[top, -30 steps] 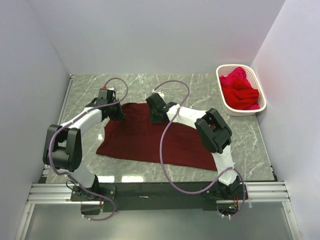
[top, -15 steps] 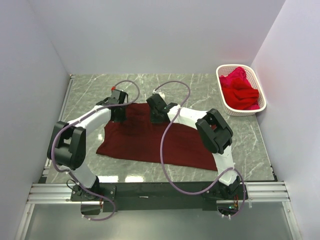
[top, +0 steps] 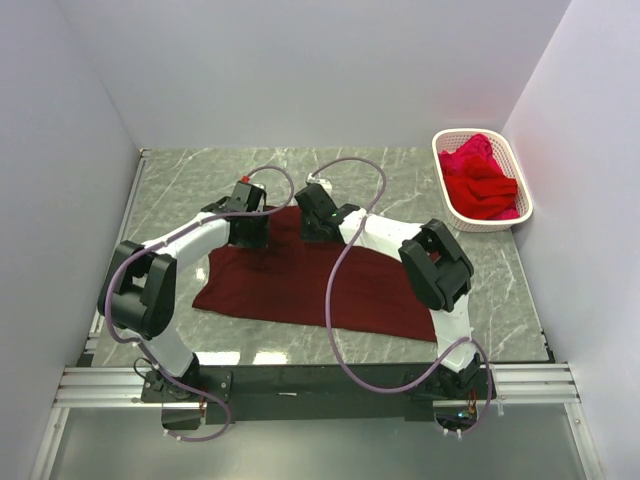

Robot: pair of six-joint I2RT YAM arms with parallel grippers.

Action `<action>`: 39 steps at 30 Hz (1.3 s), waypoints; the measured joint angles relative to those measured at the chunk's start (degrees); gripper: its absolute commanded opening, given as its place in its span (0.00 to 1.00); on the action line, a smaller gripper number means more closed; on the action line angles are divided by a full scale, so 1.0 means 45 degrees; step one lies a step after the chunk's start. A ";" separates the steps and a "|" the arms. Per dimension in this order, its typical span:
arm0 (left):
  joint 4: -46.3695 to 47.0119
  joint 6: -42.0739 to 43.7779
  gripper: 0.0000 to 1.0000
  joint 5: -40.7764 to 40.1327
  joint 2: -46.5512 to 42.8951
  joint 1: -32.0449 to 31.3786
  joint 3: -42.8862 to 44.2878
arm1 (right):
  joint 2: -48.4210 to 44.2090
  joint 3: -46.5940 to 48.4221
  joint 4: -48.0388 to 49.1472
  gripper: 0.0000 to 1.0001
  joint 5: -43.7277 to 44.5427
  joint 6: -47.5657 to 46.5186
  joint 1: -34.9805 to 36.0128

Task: Fold and stack the t-shirts
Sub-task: Fold the tshirt

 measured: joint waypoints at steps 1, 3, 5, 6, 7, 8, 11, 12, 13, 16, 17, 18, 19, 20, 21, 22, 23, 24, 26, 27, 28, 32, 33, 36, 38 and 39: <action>-0.0005 0.0019 0.57 0.0321 0.0000 0.0039 0.0000 | -0.0015 -0.0068 0.0029 0.25 0.0010 -0.0005 0.0000; -0.0024 0.0029 0.54 0.0733 0.0000 0.0097 0.0000 | -0.0034 -0.0189 0.0049 0.25 0.0039 0.0000 0.0000; -0.0112 0.0058 0.47 0.1180 0.0000 0.0204 0.0000 | -0.0039 -0.0316 0.0107 0.25 0.0053 0.0000 0.0000; -0.0189 0.0053 0.41 0.1413 0.0000 0.0262 -0.0010 | -0.0049 -0.0359 0.0102 0.25 0.0063 0.0005 0.0000; -0.0267 0.0010 0.41 0.1637 -0.0010 0.0325 -0.0039 | -0.0049 -0.0393 0.0112 0.25 0.0078 0.0015 0.0000; -0.0282 -0.0005 0.37 0.1817 -0.0039 0.0374 -0.0117 | -0.0053 -0.0408 0.0136 0.25 0.0083 0.0044 -0.0005; -0.0393 -0.0233 0.33 0.2263 -0.0238 0.0505 -0.0544 | -0.0126 -0.0432 0.0228 0.25 0.0083 0.0063 -0.0005; -0.0423 -0.0296 0.32 0.2361 -0.0340 0.0529 -0.0709 | -0.0189 -0.0461 0.0262 0.25 0.0083 0.0078 -0.0005; -0.0437 -0.0447 0.30 0.2477 -0.0466 0.0534 -0.0923 | -0.0267 -0.0486 0.0296 0.25 0.0078 0.0092 -0.0005; -0.0452 -0.0879 0.28 0.2778 -0.0913 0.0534 -0.1637 | -0.0442 -0.0491 0.0379 0.25 0.0083 0.0092 0.0000; -0.0389 -0.1078 0.26 0.2880 -0.1073 0.0534 -0.1899 | -0.0495 -0.0491 0.0418 0.24 0.0083 0.0092 -0.0005; -0.0345 -0.1243 0.25 0.2987 -0.1224 0.0534 -0.2142 | -0.0529 -0.0491 0.0442 0.25 0.0078 0.0092 -0.0005; -0.0311 -0.1443 0.26 0.3075 -0.1360 0.0534 -0.2404 | -0.0554 -0.0491 0.0476 0.24 0.0073 0.0092 0.0000; -0.0277 -0.1569 0.29 0.3118 -0.1472 0.0534 -0.2608 | -0.0554 -0.0491 0.0505 0.24 0.0063 0.0087 -0.0005; -0.0272 -0.1700 0.32 0.3172 -0.1583 0.0534 -0.2812 | -0.0554 -0.0491 0.0505 0.24 0.0024 0.0087 -0.0005; -0.0257 -0.1812 0.35 0.3245 -0.1705 0.0534 -0.2982 | -0.0554 -0.0491 0.0505 0.24 -0.0029 0.0087 0.0000; -0.0253 -0.1928 0.41 0.3313 -0.1841 0.0534 -0.3118 | -0.0554 -0.0491 0.0510 0.25 -0.0073 0.0087 0.0000; -0.0253 -0.2021 0.44 0.3342 -0.1987 0.0534 -0.3206 | -0.0554 -0.0491 0.0544 0.25 -0.0155 0.0083 0.0000; -0.0194 -0.2229 0.50 0.3463 -0.2283 0.0544 -0.3225 | -0.0554 -0.0491 0.0641 0.25 -0.0364 0.0044 0.0000; -0.0107 -0.2283 0.50 0.3555 -0.2472 0.0588 -0.3220 | -0.0554 -0.0491 0.0709 0.25 -0.0510 -0.0010 0.0005; -0.0044 -0.2409 0.50 0.3648 -0.2623 0.0646 -0.3211 | -0.0554 -0.0491 0.0787 0.25 -0.0656 -0.0063 0.0049; 0.0131 -0.3026 0.46 0.3905 -0.3274 0.1200 -0.3036 | -0.0549 -0.0437 0.0865 0.25 -0.0942 -0.0301 0.0214; 0.0151 -0.3249 0.46 0.3866 -0.3434 0.1491 -0.2924 | -0.0549 -0.0423 0.0865 0.25 -0.0962 -0.0321 0.0253; 0.0053 -0.3755 0.45 0.3633 -0.3531 0.2176 -0.2351 | -0.0549 -0.0291 0.0860 0.25 -0.1044 -0.0359 0.0345; 0.0058 -0.4056 0.45 0.3701 -0.3240 0.2667 -0.1855 | -0.0549 -0.0233 0.0869 0.25 -0.1088 -0.0393 0.0364; 0.0083 -0.4240 0.45 0.3774 -0.3045 0.2846 -0.1700 | -0.0549 -0.0223 0.0869 0.25 -0.1112 -0.0398 0.0379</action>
